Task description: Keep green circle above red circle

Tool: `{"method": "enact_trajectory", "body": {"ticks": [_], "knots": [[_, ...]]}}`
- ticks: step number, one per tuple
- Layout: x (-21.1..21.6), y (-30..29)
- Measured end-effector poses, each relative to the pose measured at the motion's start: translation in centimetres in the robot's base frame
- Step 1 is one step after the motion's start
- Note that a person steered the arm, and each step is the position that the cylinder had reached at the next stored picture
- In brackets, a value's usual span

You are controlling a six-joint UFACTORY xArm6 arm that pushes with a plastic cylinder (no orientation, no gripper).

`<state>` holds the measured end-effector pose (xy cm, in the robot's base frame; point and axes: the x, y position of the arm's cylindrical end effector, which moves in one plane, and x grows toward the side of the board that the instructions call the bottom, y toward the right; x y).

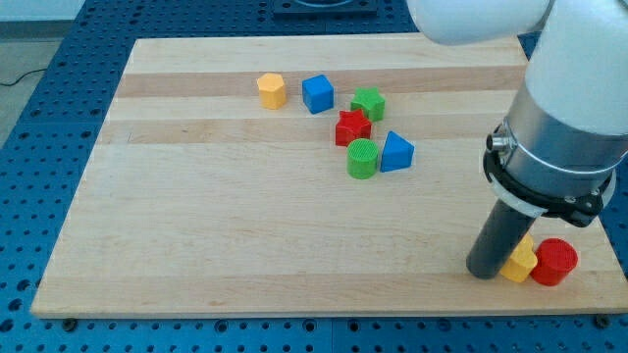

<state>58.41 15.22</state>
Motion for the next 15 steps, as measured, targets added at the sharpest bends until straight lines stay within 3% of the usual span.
{"method": "enact_trajectory", "body": {"ticks": [2,4,5,7,11,15], "knots": [[-4.7,-2.5],[-6.1,-11.4],[-9.9,-13.7],[-14.4,-13.7],[-16.6,-12.4],[-11.8,-8.8]]}}
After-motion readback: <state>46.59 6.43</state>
